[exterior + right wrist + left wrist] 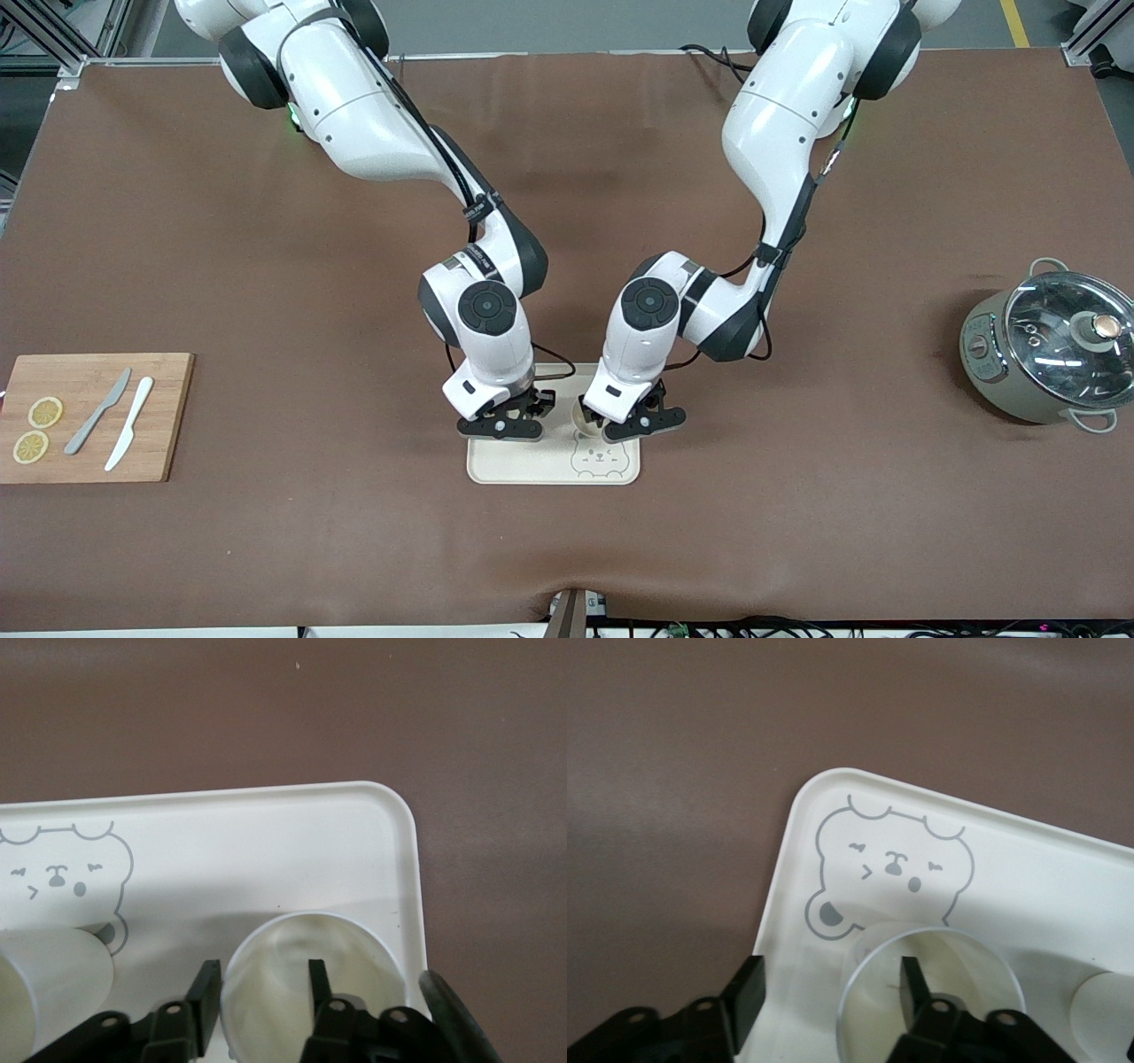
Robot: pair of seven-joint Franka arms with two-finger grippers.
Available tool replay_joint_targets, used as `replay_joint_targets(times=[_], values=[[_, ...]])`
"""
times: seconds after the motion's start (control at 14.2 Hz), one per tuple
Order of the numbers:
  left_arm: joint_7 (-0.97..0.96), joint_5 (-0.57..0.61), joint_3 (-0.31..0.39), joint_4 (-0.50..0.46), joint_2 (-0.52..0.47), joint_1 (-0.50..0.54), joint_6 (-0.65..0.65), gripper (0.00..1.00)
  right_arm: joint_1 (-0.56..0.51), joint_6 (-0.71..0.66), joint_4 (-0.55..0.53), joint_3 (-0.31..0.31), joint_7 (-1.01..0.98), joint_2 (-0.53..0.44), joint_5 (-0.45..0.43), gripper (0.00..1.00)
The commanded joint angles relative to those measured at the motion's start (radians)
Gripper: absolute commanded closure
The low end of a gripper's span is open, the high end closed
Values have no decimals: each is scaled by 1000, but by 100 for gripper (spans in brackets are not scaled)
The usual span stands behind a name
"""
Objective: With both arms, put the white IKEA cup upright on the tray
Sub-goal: 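Open both grippers and lift them away from the cups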
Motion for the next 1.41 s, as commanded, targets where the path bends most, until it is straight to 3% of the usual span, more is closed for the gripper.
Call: replay_joint_targets(times=[0.0,0.21,0.56,0.92,1.06,1.34], values=[[1,16,10,7,-56,19,-85,0,-11,-24,32,3,20,-5,-17,0],[148,13,8,4,-139,75,-219,0,-37,-40,34,13,19,-23,-11,0],[430,13,5,-36,-322,253,-344,0,-134,-83,51,32,1,-95,-6,0],[752,1,2,-36,-418,396,-463,0,-270,-222,48,33,-294,-173,9,0],[864,-37,5,-36,-475,439,-554,0,-322,-251,41,27,-329,-216,84,0],[940,-47,7,-37,-613,474,-767,0,-433,-377,23,26,-426,-288,95,0]])
